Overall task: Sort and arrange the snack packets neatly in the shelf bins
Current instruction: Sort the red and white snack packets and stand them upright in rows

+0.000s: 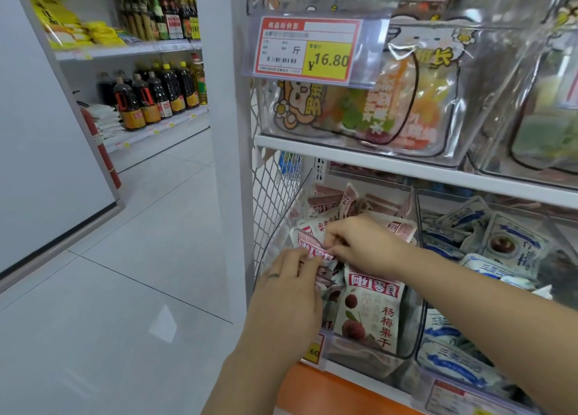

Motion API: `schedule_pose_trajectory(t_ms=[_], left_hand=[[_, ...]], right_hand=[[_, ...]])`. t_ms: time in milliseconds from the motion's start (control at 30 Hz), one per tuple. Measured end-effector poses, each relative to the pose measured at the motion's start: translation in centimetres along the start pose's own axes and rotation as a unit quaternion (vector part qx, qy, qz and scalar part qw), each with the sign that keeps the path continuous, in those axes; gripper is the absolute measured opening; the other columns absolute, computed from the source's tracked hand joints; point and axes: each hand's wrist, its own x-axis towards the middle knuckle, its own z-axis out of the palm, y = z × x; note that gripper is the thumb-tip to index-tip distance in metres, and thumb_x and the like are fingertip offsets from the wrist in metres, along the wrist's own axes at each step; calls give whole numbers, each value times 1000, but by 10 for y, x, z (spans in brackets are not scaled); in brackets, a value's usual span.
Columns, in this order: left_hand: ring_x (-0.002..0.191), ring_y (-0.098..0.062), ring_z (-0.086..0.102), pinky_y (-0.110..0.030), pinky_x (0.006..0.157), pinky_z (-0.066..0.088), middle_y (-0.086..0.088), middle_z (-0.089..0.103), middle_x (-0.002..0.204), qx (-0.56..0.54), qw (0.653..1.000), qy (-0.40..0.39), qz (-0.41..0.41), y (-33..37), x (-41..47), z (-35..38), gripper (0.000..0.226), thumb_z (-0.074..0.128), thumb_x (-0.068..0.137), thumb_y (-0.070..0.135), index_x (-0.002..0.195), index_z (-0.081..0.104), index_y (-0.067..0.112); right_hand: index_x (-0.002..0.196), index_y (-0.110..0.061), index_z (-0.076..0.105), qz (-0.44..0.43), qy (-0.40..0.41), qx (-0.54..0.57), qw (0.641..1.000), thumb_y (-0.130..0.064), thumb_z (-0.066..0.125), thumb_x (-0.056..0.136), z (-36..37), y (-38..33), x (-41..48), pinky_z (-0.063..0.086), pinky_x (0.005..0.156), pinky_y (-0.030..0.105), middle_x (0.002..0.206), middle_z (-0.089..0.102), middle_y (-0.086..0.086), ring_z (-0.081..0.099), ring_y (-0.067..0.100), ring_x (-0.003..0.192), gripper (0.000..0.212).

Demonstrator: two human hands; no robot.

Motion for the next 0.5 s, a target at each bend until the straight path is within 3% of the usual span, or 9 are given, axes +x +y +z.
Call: schedule_pose_trajectory(t_ms=[100, 233, 300, 367, 433, 500], left_hand=[[143, -16, 12, -35, 114, 19, 8, 6, 157, -1, 1000, -12, -8, 5, 0, 0, 65, 17, 84, 35, 149, 10, 30], [142, -17, 6, -38, 114, 17, 6, -19, 156, 37, 999, -21, -19, 8, 2, 2, 63, 15, 89, 36, 149, -5, 30], [142, -19, 7, -40, 114, 16, 5, -12, 157, 54, 998, -34, -20, 10, 1, 3, 64, 11, 87, 37, 149, 0, 29], [143, -19, 8, -40, 114, 15, 8, 3, 158, 66, 997, -39, -22, 12, 1, 0, 66, 8, 83, 38, 149, 6, 29], [143, -17, 7, -38, 114, 14, 11, 7, 157, 66, 997, -37, -26, 12, 2, -2, 60, 16, 90, 37, 149, 7, 30], [144, -17, 4, -37, 115, 12, 11, 3, 157, 61, 997, -39, -24, 12, 2, -4, 57, 22, 95, 36, 148, 4, 31]], right_hand=[[88, -19, 65, -16, -32, 4, 999, -13, 57, 89, 0, 3, -2, 46, 71, 22, 87, 67, -4, 60, 9, 79, 10], [107, -20, 67, -38, -105, 14, 994, -12, 52, 93, -3, 6, -10, 45, 80, 16, 104, 69, -7, 60, 3, 90, 22], [114, -22, 66, -52, -126, 1, 991, -13, 49, 94, -11, 4, -15, 46, 84, 18, 110, 68, -9, 60, 2, 94, 27], [115, -25, 65, -25, -93, 13, 995, -18, 49, 95, -27, 2, -21, 46, 82, 15, 111, 65, -14, 60, -1, 92, 26], [108, -27, 66, 21, -43, 6, 999, -24, 51, 95, -43, 5, -31, 44, 69, 7, 101, 63, -20, 58, -8, 78, 20], [92, -26, 67, 40, -47, -34, 998, -26, 53, 92, -49, 7, -44, 48, 63, 10, 85, 64, -19, 60, -5, 68, 13]])
